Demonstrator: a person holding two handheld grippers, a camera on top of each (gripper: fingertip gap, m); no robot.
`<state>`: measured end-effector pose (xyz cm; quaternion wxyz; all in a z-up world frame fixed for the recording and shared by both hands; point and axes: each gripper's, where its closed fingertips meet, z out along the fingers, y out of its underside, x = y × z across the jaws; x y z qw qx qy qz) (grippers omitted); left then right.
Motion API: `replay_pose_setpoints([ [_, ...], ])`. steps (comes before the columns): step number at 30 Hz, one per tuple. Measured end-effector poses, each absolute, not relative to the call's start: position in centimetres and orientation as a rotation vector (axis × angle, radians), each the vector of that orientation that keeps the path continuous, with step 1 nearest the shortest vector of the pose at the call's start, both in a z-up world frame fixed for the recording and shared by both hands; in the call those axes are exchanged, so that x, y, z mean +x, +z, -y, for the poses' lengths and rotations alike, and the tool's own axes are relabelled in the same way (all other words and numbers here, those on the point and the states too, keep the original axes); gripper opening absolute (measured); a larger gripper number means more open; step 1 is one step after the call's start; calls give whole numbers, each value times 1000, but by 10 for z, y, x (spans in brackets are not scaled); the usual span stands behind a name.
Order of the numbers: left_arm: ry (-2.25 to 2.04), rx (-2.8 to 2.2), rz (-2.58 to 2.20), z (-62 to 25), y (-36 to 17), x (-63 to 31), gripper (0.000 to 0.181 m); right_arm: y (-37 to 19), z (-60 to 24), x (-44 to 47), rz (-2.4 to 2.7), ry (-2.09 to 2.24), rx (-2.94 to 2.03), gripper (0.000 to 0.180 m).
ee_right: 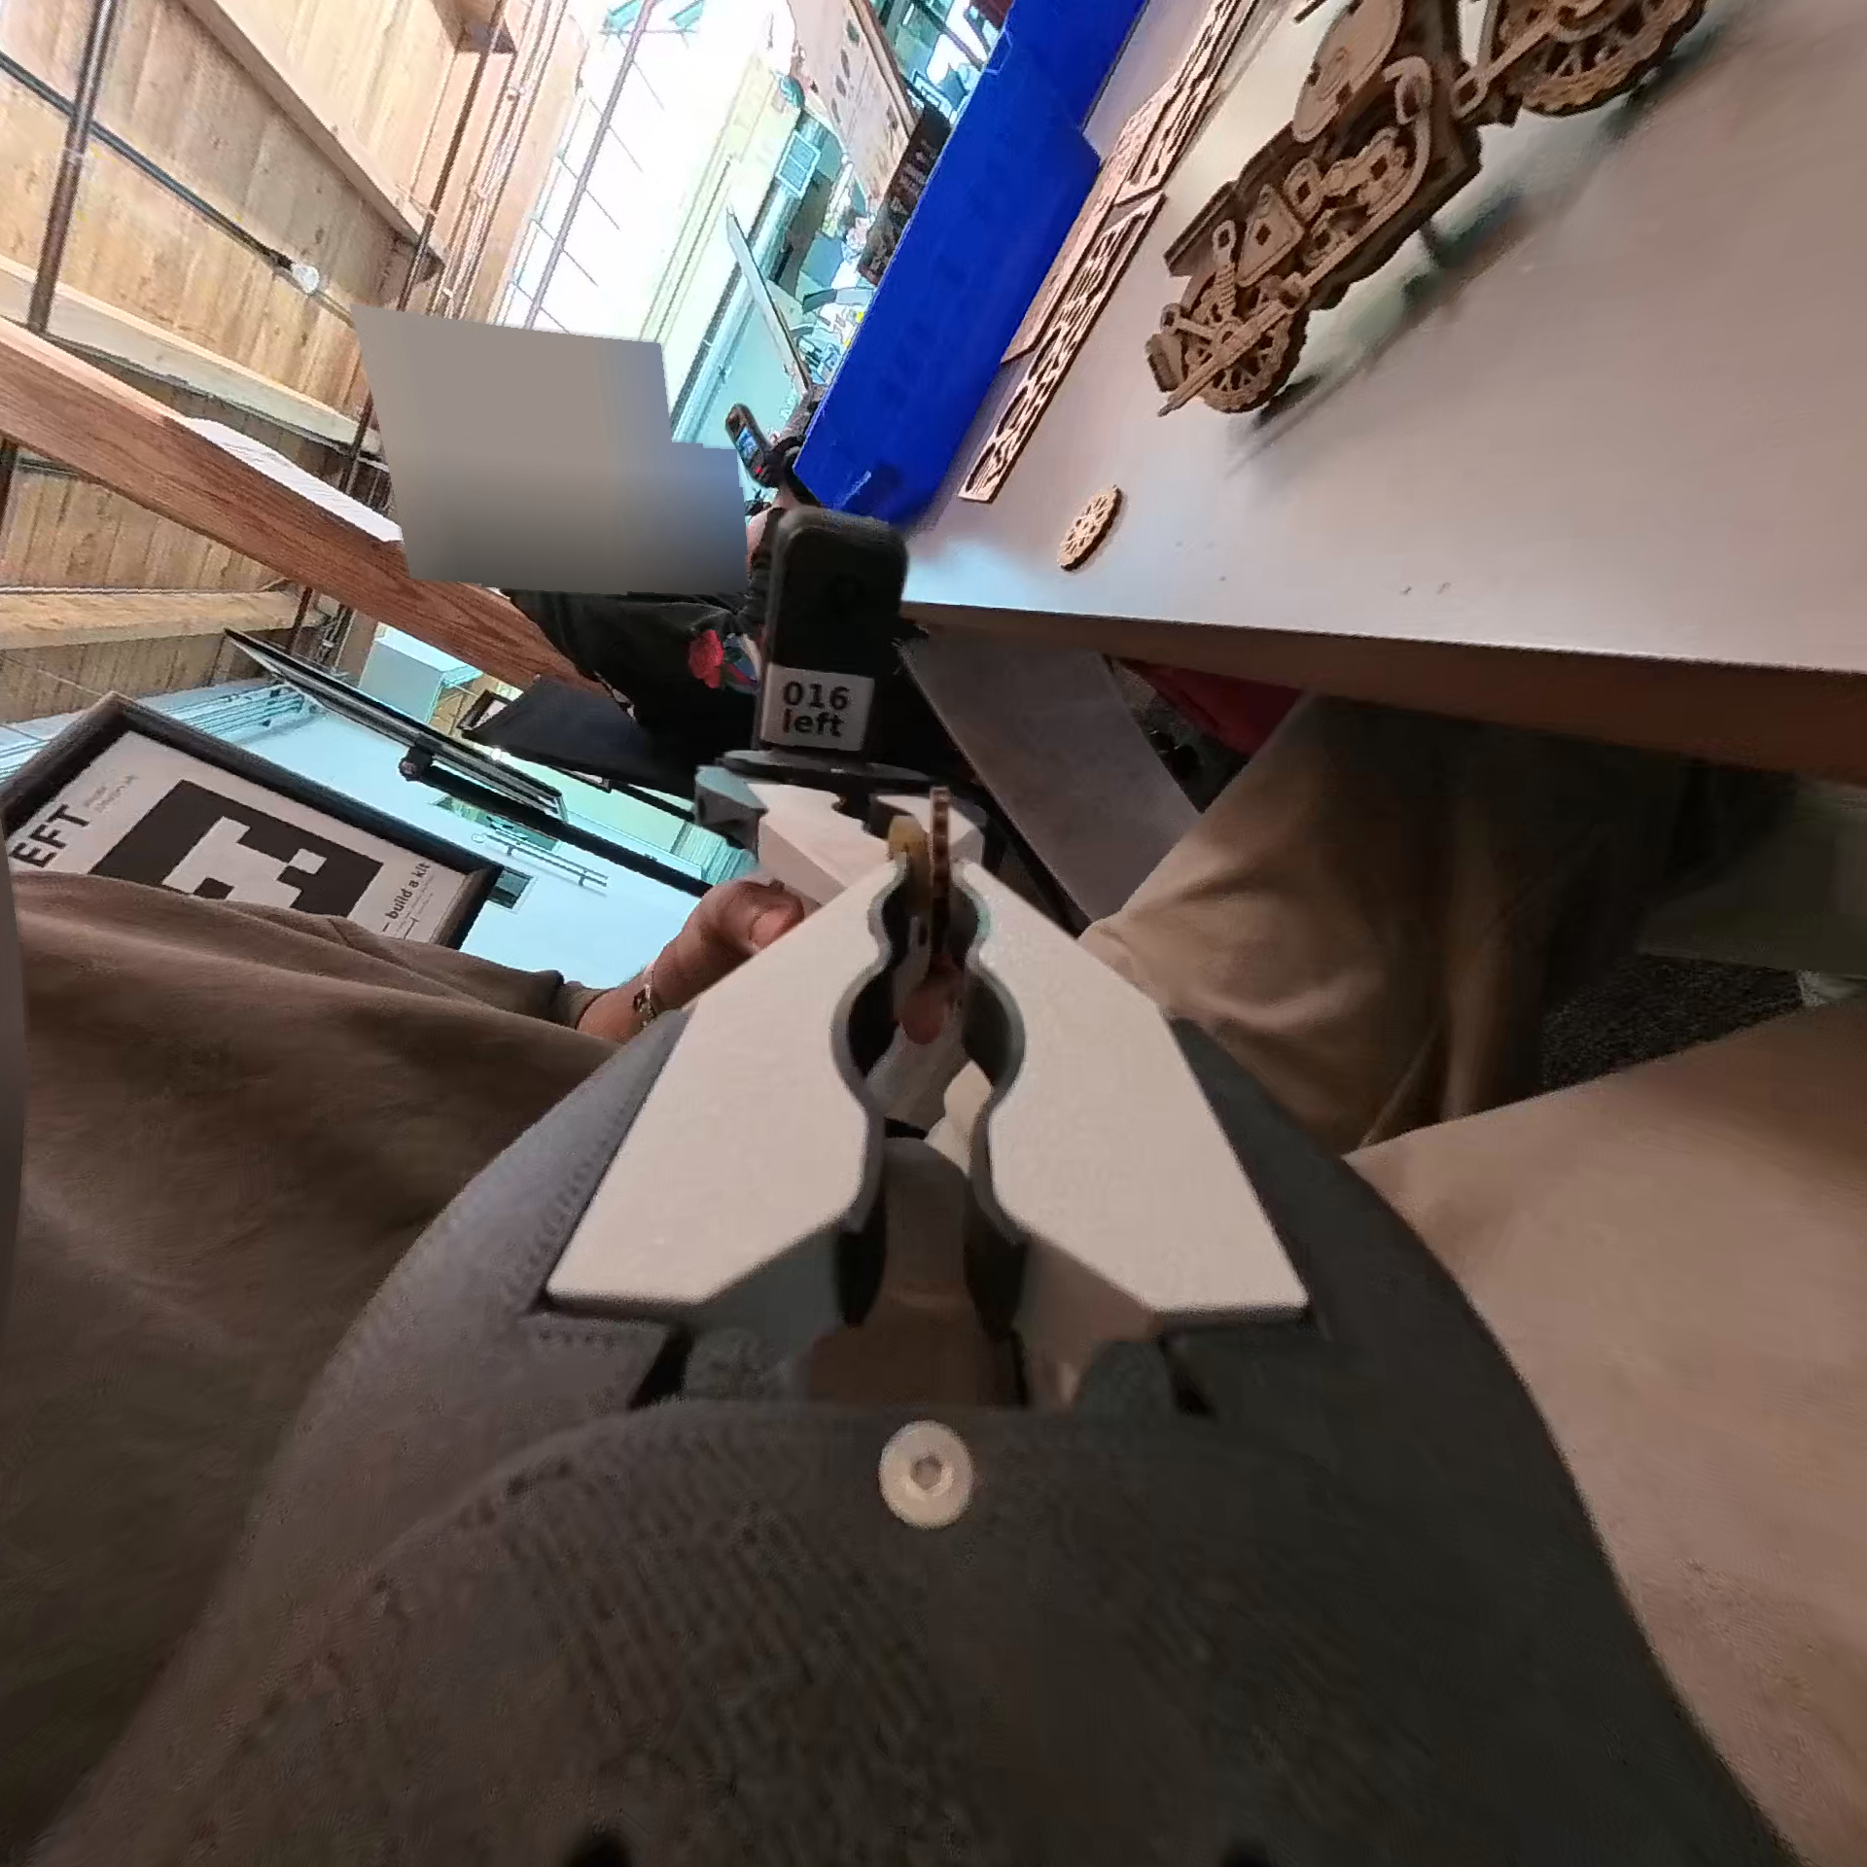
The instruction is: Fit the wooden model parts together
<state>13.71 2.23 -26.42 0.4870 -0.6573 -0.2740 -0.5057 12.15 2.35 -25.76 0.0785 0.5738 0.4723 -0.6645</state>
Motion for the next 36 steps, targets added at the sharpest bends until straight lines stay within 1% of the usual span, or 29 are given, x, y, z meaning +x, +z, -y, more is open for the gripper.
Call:
replay_pose_setpoints([
  [1,-1195,-1617,652,-22,-265,136,2,-258,-24,121,-1417,-1990,1721,5],
  [4,-1081,-1651,636,-23,-266,130,21,-260,-26,120,-1431,-1982,1743,5],
  [6,-1002,-1671,627,-23,-266,125,27,-262,-27,120,-1449,-1974,1758,5],
  [13,-783,-1792,536,-23,-273,124,23,-270,-21,122,-1638,-1914,1778,6],
  [17,-788,-1789,529,-22,-272,125,11,-272,-20,122,-1729,-1899,1781,6],
  [18,-790,-1784,543,-22,-272,123,5,-271,-19,123,-1715,-1907,1763,6],
  [23,-792,-1772,539,-21,-270,122,4,-267,-17,123,-1630,-1930,1728,10],
  [36,-747,-1769,532,-21,-267,118,3,-270,-20,123,-1639,-1914,1754,8],
])
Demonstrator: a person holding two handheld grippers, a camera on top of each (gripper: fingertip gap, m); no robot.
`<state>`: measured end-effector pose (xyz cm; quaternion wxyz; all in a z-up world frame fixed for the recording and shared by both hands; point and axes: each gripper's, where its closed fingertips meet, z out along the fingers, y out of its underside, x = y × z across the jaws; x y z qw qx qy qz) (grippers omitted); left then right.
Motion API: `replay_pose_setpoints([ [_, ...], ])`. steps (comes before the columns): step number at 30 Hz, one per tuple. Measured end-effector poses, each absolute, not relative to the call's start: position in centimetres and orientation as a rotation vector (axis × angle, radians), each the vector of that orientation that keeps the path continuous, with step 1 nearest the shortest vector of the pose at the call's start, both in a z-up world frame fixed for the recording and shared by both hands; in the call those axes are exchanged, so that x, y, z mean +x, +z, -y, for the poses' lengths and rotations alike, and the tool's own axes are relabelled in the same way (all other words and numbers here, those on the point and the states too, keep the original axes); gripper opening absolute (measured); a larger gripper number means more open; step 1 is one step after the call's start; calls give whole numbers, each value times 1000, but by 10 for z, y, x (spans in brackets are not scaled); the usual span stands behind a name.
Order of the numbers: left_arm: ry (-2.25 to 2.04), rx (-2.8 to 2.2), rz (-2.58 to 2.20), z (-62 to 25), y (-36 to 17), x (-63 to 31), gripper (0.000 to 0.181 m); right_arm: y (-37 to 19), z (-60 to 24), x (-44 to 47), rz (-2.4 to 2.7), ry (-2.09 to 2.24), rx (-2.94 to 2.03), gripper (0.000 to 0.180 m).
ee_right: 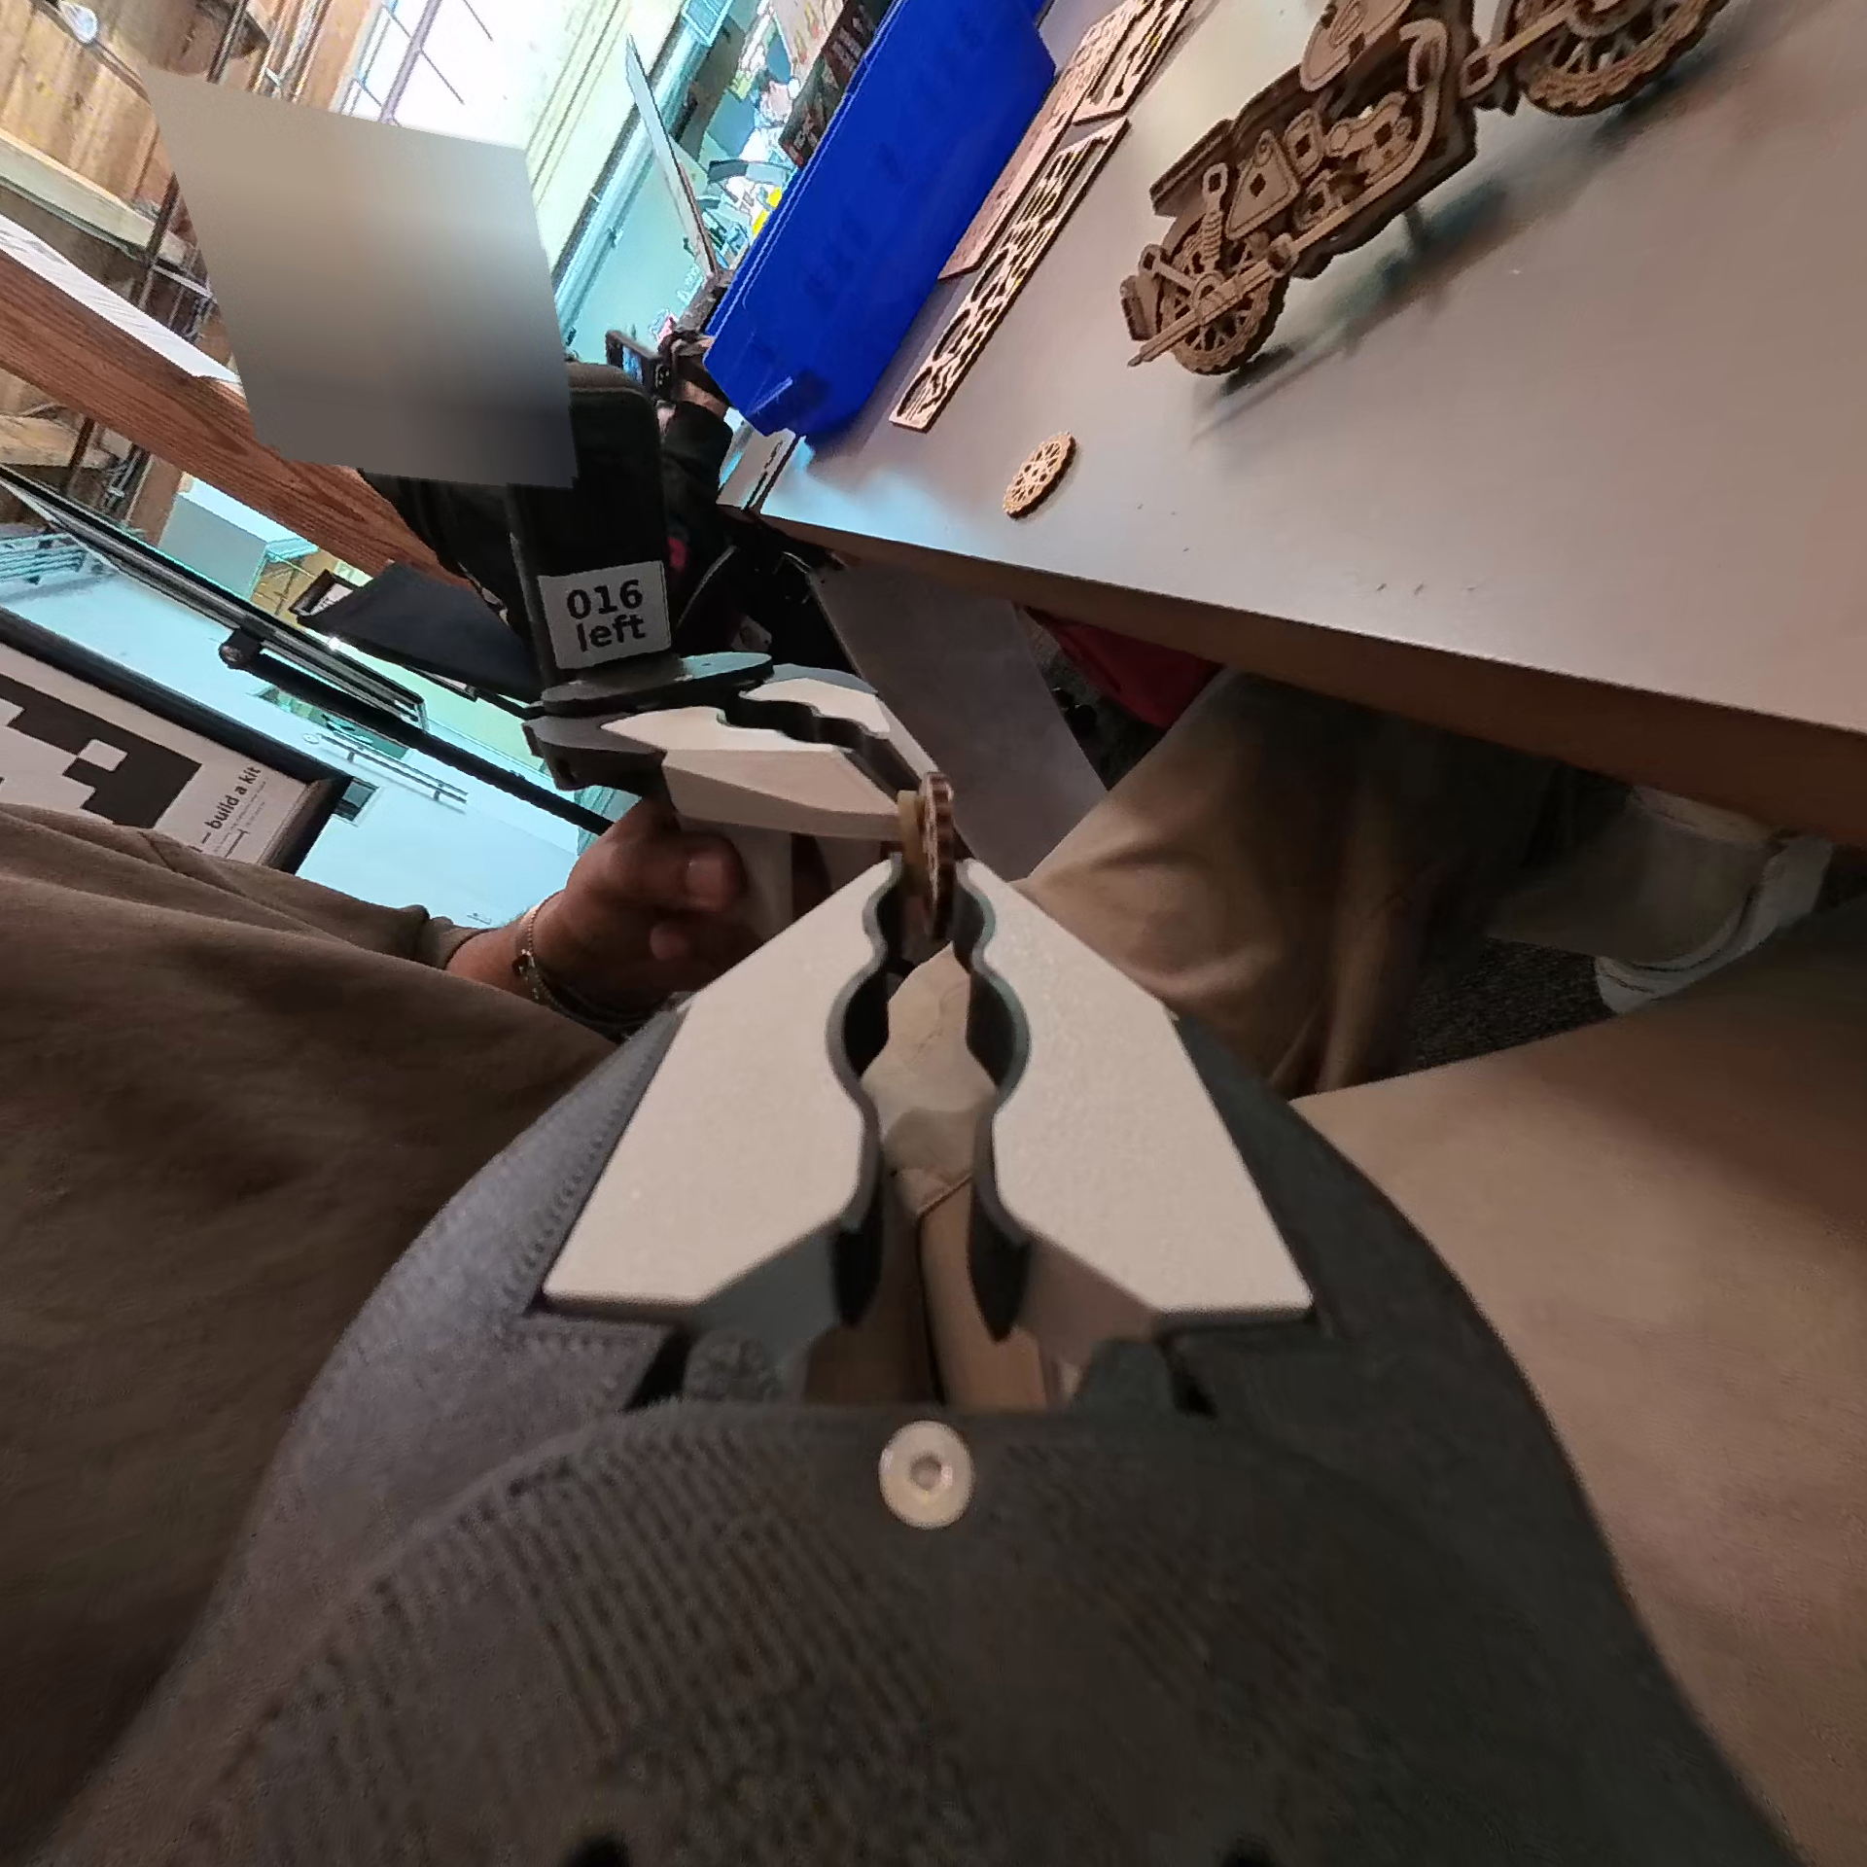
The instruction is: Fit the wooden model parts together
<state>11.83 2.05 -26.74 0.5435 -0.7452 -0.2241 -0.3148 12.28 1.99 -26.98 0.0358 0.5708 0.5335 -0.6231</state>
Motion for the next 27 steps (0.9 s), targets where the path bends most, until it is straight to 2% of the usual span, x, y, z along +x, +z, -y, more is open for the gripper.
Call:
replay_pose_setpoints([
  [7,-762,-1767,519,-20,-266,121,2,-268,-19,123,-1613,-1925,1735,16],
  [21,-803,-1725,578,-19,-265,114,2,-263,-28,120,-1577,-1970,1757,18],
  [27,-819,-1720,582,-20,-265,115,2,-269,-26,120,-1616,-1933,1777,4],
])
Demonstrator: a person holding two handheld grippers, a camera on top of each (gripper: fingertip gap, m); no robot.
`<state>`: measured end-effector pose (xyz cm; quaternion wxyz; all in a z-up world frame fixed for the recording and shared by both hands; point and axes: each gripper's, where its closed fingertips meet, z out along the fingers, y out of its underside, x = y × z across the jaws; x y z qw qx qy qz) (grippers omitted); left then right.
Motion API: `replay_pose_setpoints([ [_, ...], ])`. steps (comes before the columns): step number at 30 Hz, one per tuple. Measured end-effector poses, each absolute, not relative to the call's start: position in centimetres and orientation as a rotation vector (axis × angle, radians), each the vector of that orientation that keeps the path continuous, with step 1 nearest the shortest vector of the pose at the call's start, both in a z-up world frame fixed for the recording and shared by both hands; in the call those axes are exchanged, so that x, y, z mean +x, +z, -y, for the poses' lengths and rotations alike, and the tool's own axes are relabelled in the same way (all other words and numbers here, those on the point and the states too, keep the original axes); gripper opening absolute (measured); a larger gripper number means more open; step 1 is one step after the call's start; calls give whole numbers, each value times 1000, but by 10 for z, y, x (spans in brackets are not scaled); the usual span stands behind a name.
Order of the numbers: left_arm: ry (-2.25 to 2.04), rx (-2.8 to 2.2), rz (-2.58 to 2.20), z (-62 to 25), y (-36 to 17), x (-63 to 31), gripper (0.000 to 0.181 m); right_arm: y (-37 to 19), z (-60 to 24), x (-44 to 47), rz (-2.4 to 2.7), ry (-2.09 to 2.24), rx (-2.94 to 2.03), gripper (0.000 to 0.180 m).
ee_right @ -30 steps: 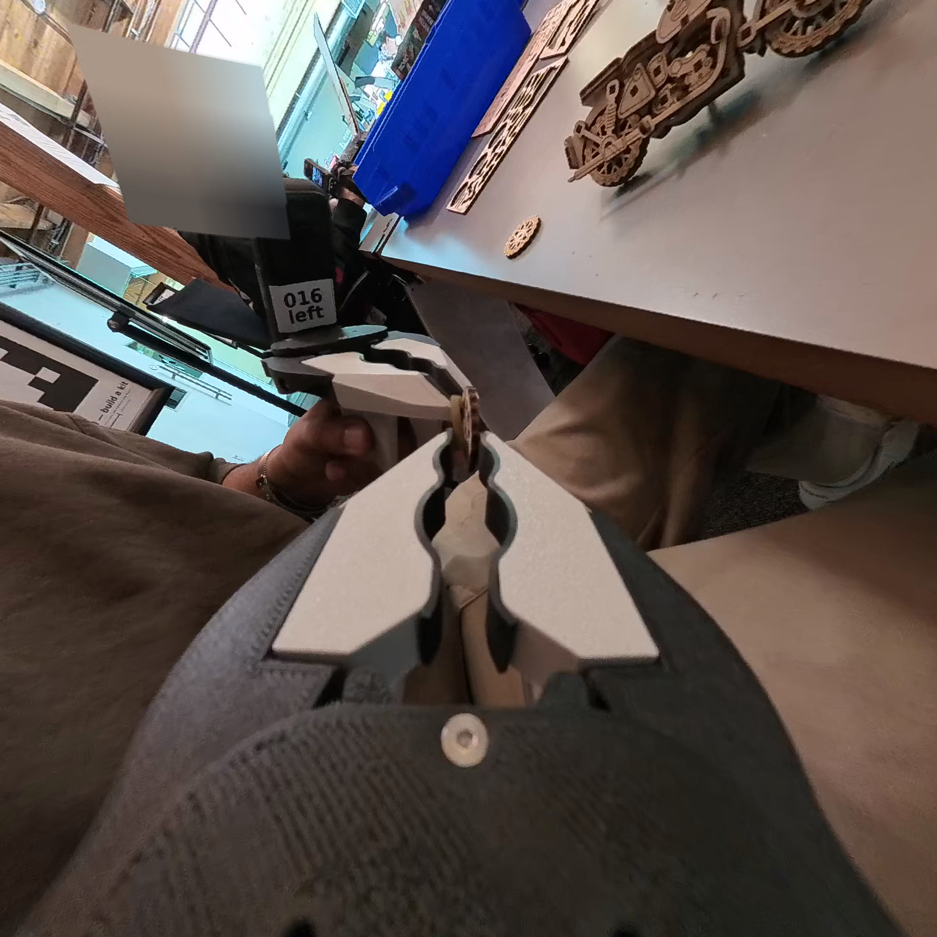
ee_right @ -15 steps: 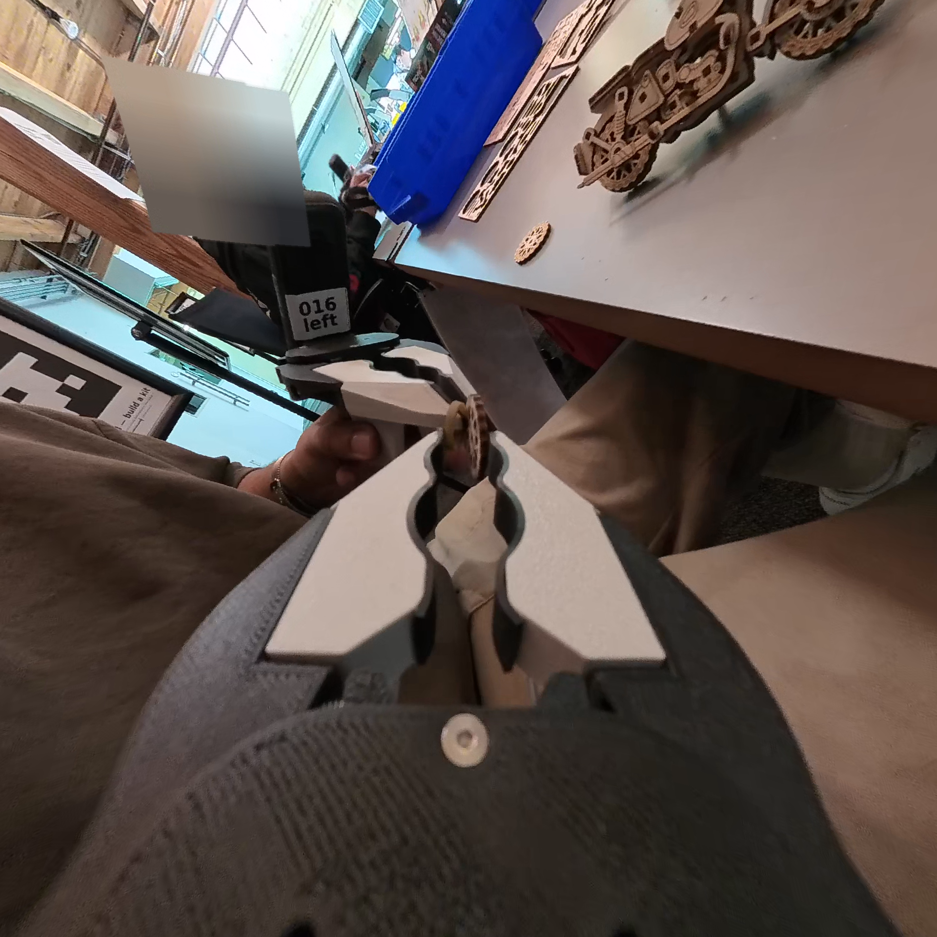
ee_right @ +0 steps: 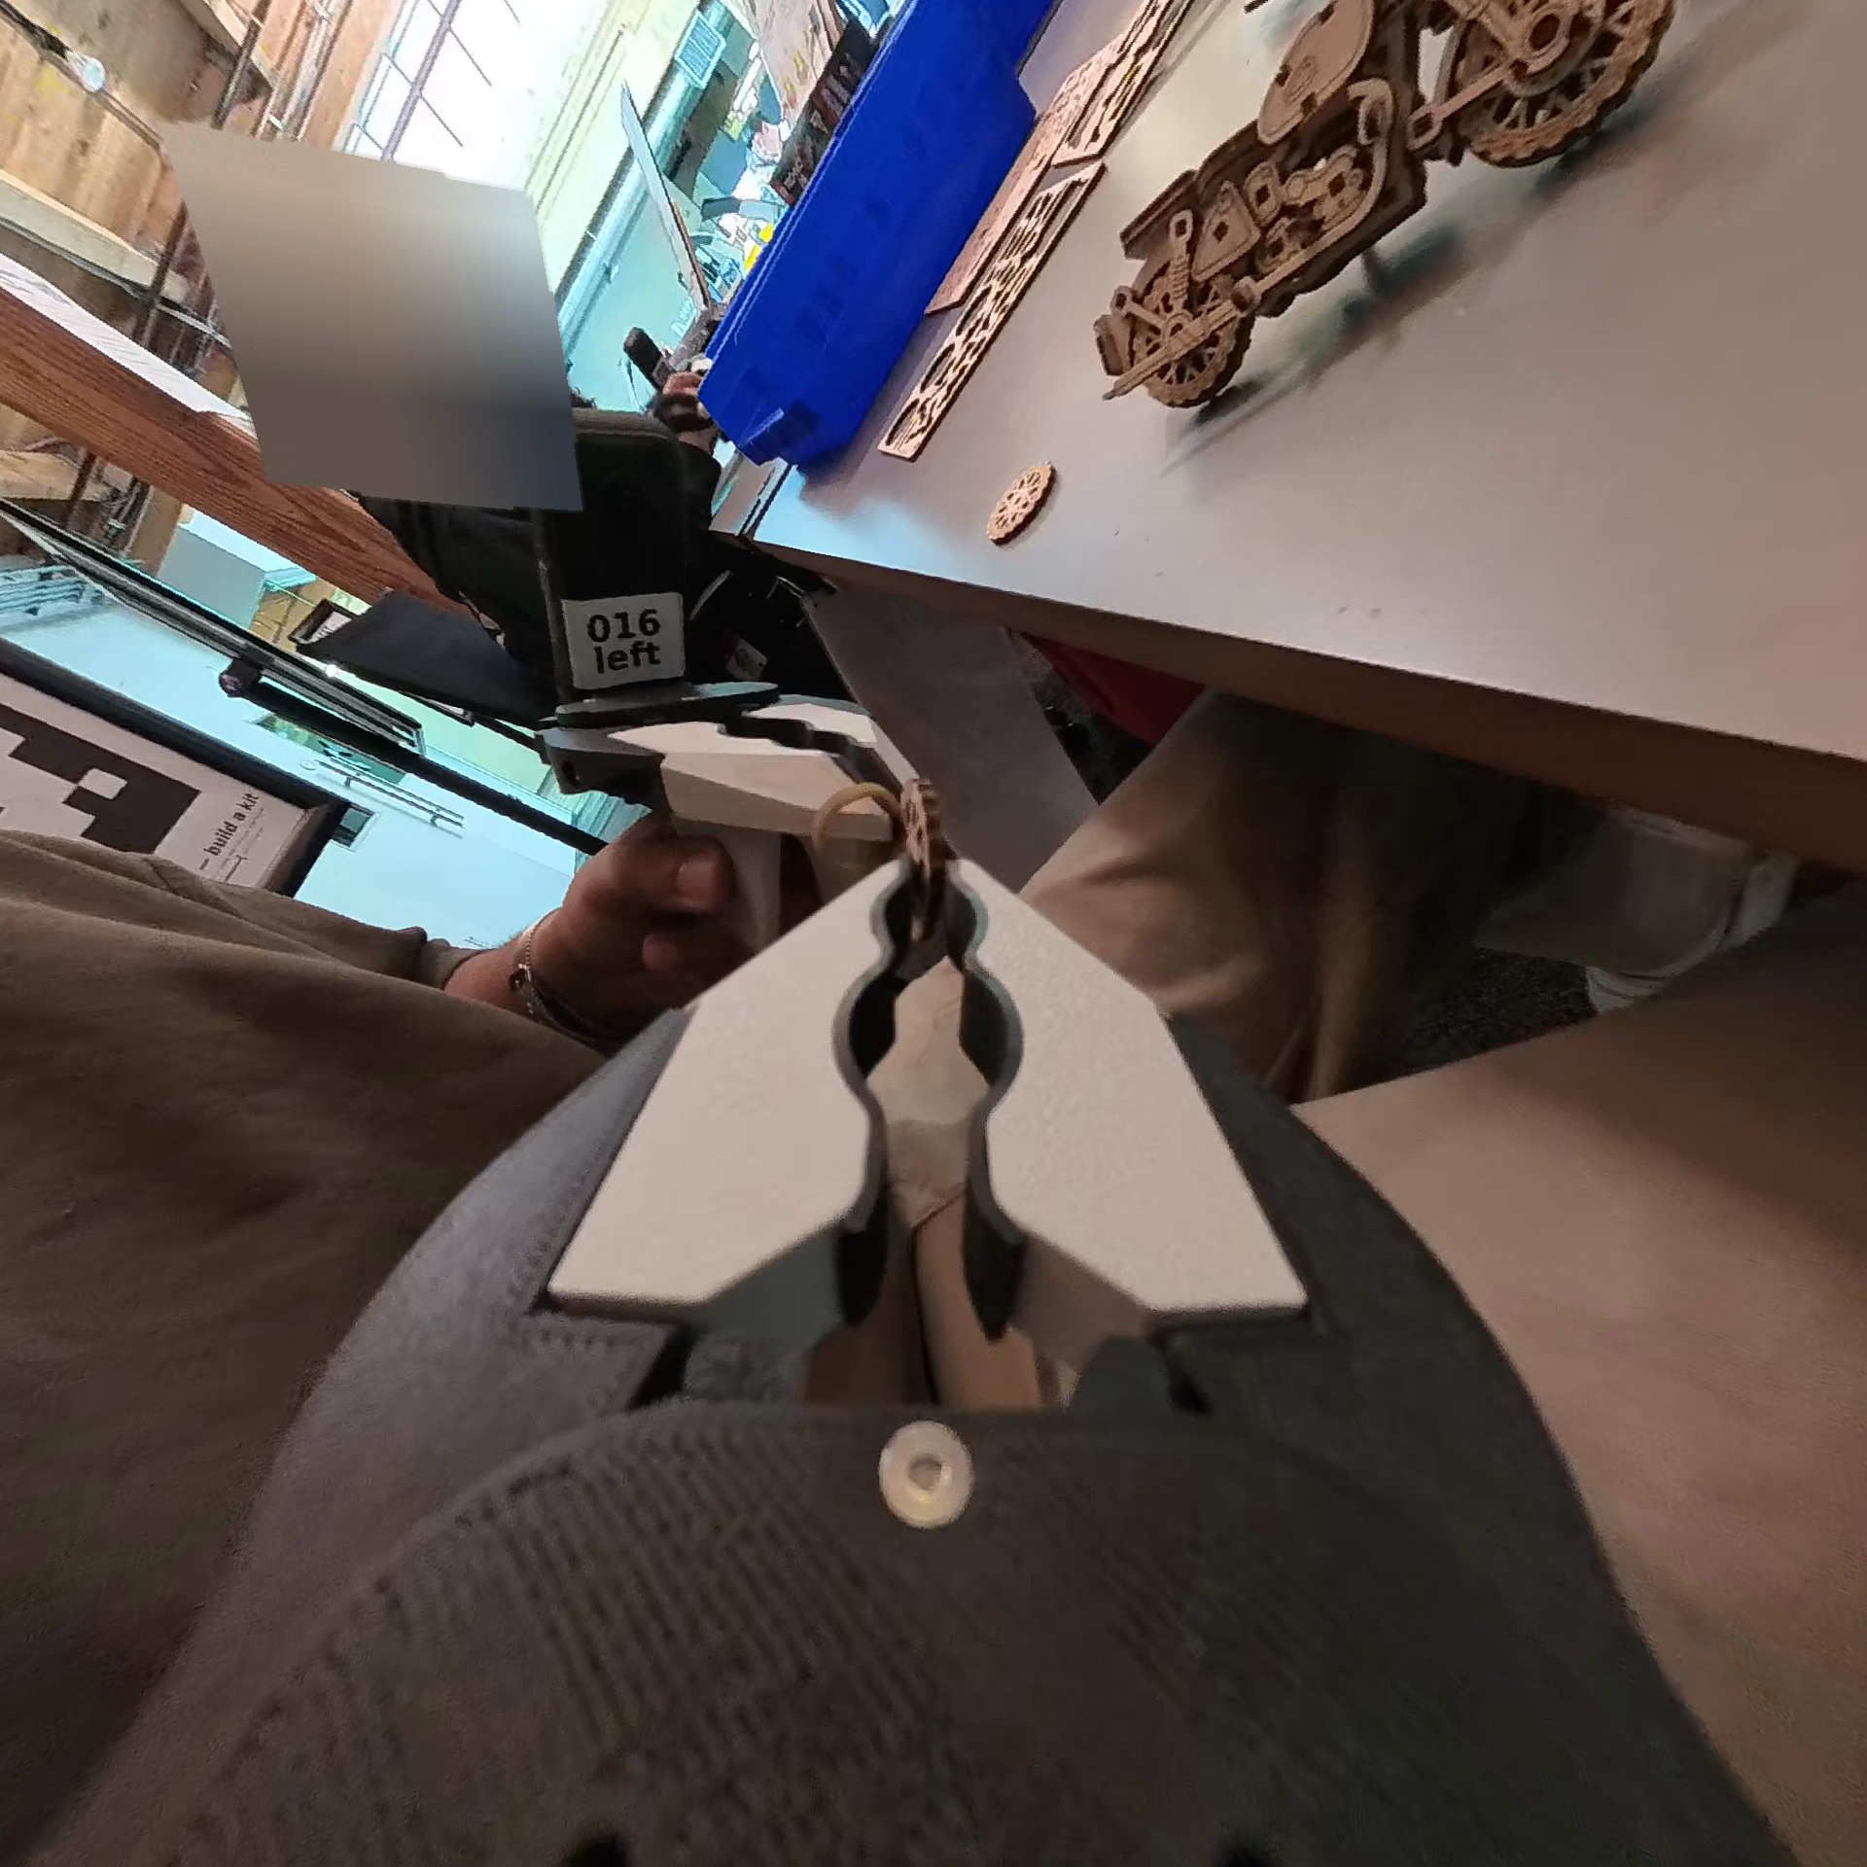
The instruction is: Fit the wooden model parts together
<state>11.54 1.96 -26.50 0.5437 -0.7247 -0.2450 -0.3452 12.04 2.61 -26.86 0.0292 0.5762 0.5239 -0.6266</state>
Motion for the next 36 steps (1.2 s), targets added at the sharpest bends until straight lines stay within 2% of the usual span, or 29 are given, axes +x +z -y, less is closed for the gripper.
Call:
replay_pose_setpoints([
  [18,-763,-1669,611,-22,-259,103,2,-261,-26,113,-1459,-1998,1749,2],
  [27,-766,-1571,749,-45,-265,44,0,-262,-79,65,-1173,-2172,1844,1],
  [31,-711,-1599,725,-63,-265,15,0,-271,-84,41,-1420,-2064,1881,1],
  [36,-650,-1734,593,-84,-263,2,0,-294,-82,17,-1921,-1717,1874,3],
])
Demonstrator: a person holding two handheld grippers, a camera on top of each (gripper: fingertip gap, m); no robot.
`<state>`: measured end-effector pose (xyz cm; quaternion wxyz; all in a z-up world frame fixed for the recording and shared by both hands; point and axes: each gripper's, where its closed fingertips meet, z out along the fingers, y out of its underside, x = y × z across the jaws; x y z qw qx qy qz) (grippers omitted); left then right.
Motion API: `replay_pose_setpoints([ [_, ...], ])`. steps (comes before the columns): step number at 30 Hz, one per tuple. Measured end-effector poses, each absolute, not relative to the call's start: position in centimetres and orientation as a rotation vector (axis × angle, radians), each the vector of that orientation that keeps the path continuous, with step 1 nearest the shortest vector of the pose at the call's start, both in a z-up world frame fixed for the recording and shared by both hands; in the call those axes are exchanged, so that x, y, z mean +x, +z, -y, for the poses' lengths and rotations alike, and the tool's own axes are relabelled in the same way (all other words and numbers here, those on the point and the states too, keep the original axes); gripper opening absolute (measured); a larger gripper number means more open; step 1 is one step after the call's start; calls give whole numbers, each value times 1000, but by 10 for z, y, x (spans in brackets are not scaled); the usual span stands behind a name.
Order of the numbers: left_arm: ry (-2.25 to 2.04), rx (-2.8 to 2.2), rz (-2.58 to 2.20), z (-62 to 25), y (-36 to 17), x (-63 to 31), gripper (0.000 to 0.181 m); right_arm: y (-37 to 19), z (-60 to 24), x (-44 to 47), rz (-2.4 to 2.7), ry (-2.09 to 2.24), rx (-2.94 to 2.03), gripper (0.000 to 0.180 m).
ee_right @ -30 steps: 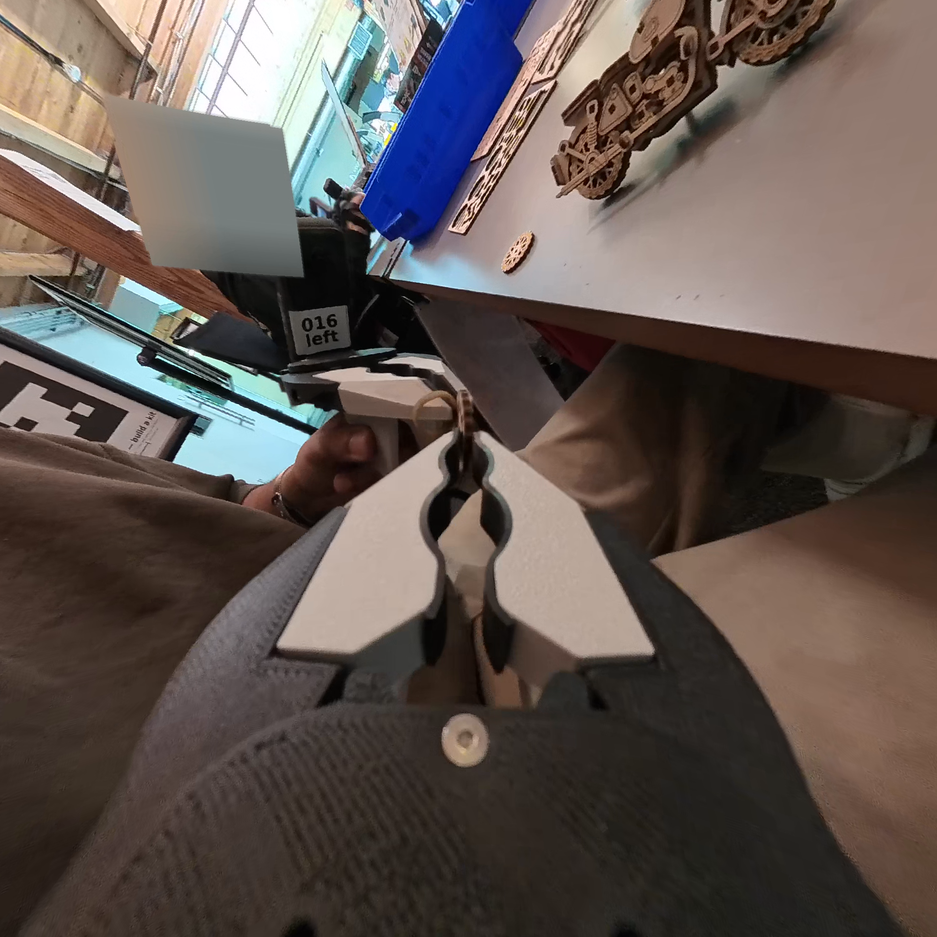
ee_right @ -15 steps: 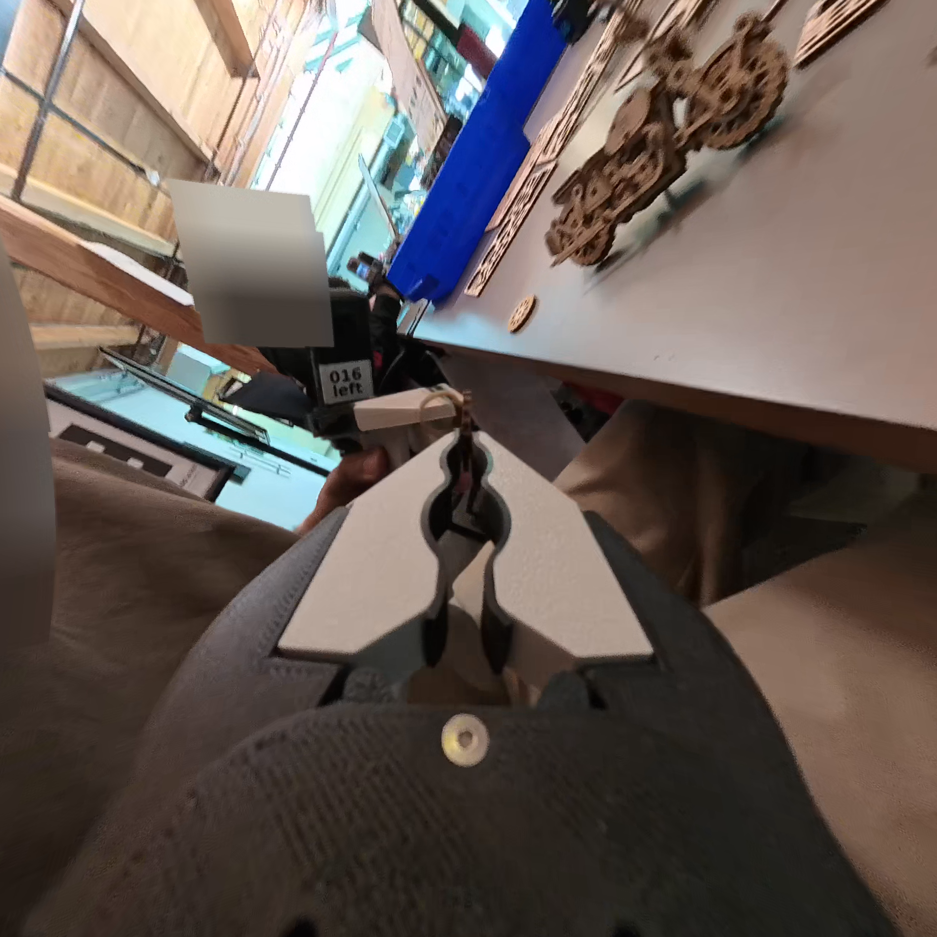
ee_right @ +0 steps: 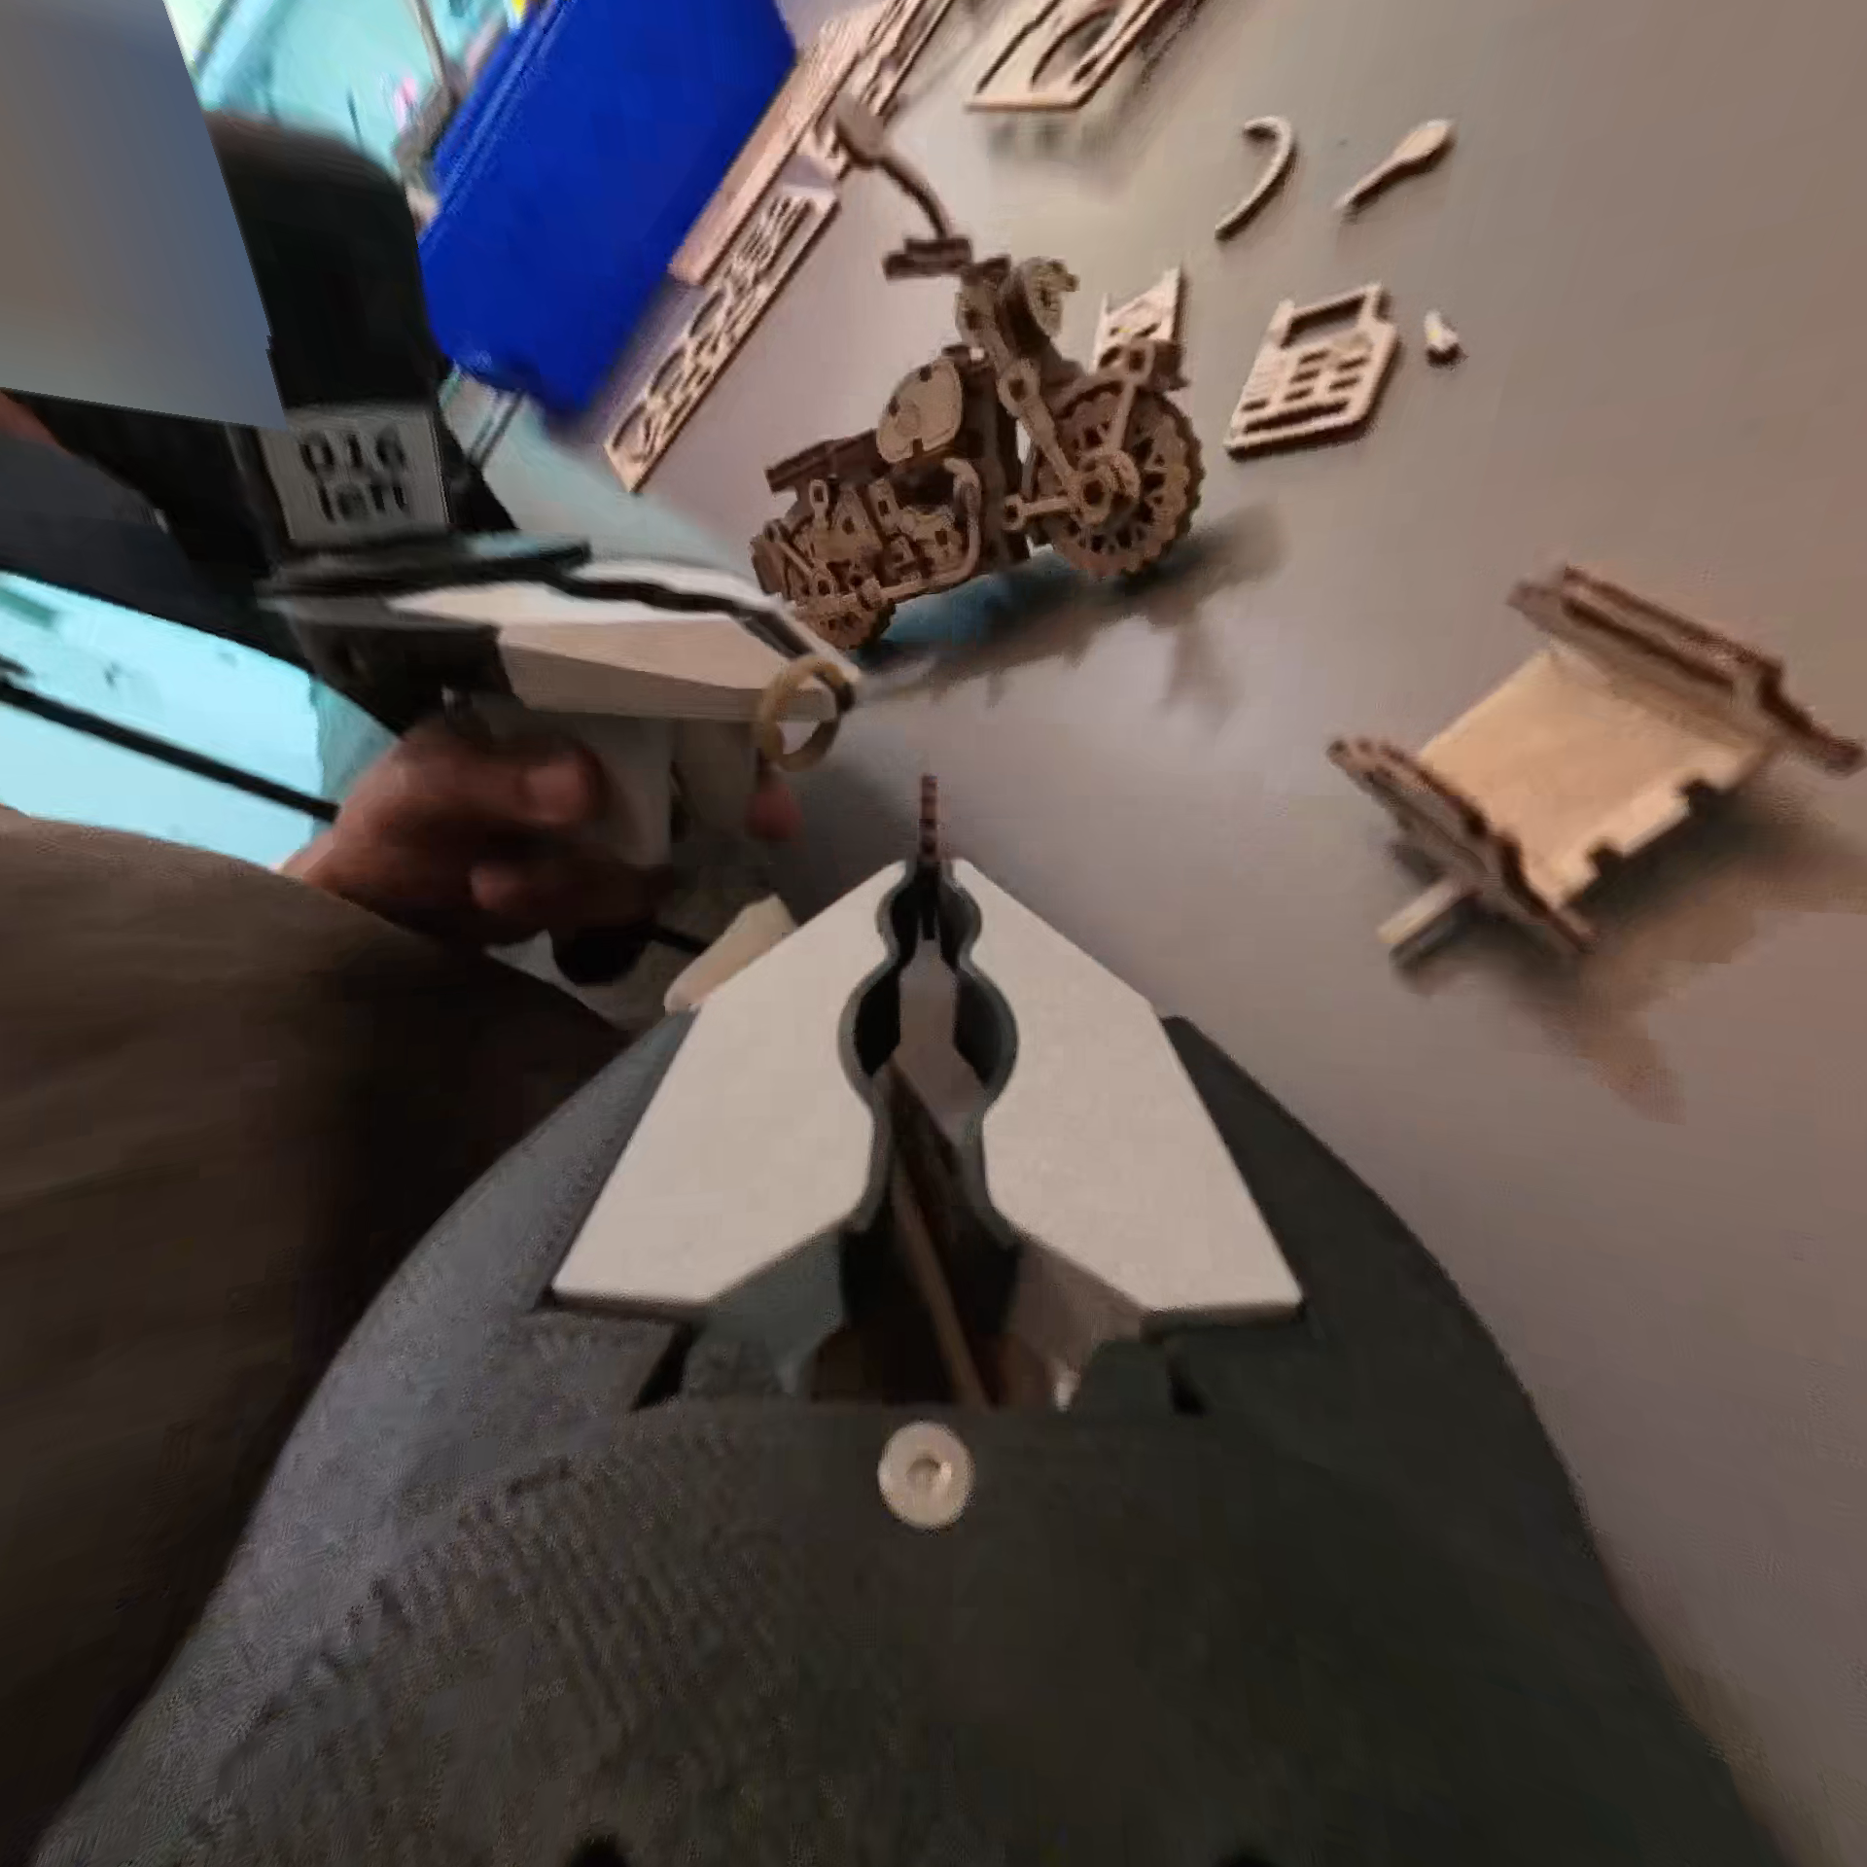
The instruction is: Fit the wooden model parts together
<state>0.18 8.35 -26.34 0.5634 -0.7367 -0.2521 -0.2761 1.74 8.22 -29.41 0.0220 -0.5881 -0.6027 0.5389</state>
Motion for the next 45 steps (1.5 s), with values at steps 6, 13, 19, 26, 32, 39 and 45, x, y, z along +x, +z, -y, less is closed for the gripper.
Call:
replay_pose_setpoints([
  [6,-539,-1779,427,-95,-248,-21,0,-285,-88,-20,1895,1732,-1816,3],
  [13,-511,-1803,467,-86,-258,-28,0,-267,-87,-22,1736,1997,-1836,2],
  [19,-424,-1864,363,-81,-253,-6,0,-265,-76,4,1697,2086,-1876,2],
  [26,-484,-1931,361,-83,-267,8,4,-273,-63,20,1903,1871,-1754,2],
  [32,-460,-1893,300,-84,-259,14,10,-273,-72,18,1841,1856,-1784,2],
  [39,-508,-1799,303,-83,-247,10,15,-260,-79,14,1746,1944,-1756,2],
  [45,-491,-1743,267,-83,-237,9,18,-257,-83,12,1728,1919,-1714,2],
])
